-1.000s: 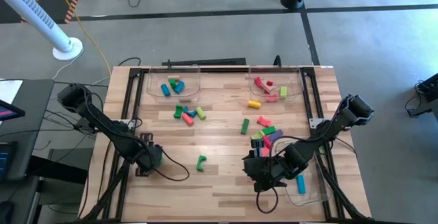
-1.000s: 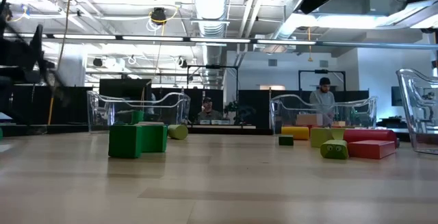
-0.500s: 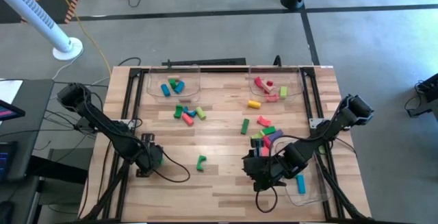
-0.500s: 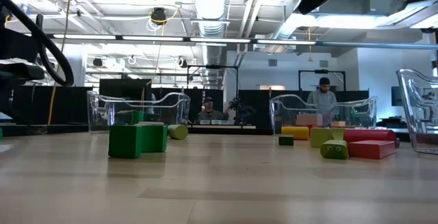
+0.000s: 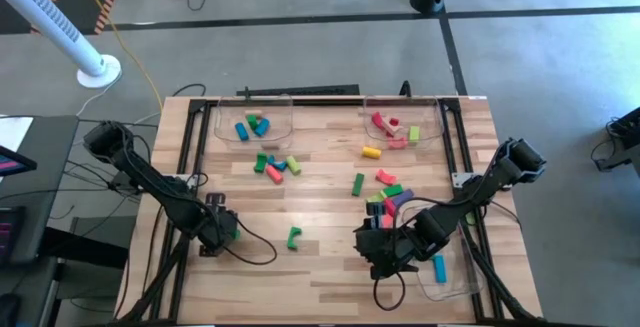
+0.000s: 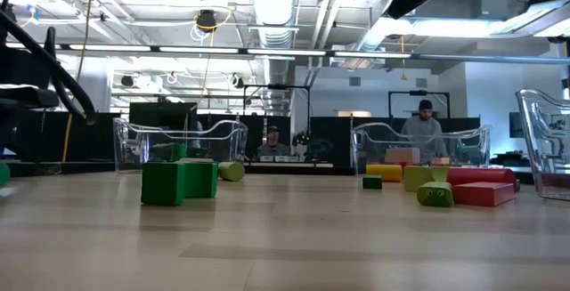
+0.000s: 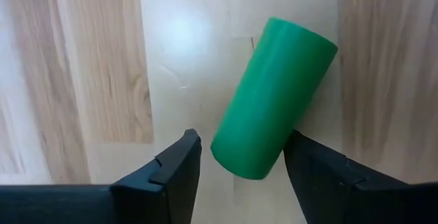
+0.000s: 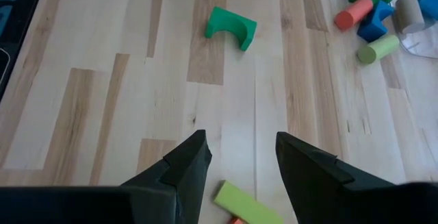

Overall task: Sort blocks by size
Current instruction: Put the green cylindrical block into the top left transparent bin

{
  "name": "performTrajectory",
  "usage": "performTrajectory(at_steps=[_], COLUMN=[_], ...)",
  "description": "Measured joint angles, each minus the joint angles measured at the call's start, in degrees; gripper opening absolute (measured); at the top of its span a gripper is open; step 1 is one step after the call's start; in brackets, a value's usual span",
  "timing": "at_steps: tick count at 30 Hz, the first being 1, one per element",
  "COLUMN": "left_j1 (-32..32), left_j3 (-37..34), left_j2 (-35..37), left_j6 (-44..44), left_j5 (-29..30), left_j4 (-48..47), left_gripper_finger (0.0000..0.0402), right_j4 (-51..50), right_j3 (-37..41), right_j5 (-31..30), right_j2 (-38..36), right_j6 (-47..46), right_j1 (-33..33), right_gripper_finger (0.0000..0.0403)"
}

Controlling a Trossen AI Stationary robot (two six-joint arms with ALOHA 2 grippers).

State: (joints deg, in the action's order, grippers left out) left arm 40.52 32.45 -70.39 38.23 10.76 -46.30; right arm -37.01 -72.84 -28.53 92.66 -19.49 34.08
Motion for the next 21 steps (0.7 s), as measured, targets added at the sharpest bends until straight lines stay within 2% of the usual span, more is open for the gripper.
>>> performTrajectory(at_steps=[10,21], left_j1=[0.01,0.01], left_j3=[0.04,0.15], left_j2=[0.02,0.02], left_j6=[-2.86,-5.02], left_j5=[0.62,0.90], left_j4=[1.31,3.72], left_gripper_finger=[0.0116,0.0116], right_j4=[0.00,-0.24], right_j3=[0.00,0.00], right_j5=[0.00,0.00], right_j2=[0.00,0.00], right_j6=[0.00,0.02], right_j1=[-0.10,-0.10], right_gripper_finger=[0.0202,0.0202])
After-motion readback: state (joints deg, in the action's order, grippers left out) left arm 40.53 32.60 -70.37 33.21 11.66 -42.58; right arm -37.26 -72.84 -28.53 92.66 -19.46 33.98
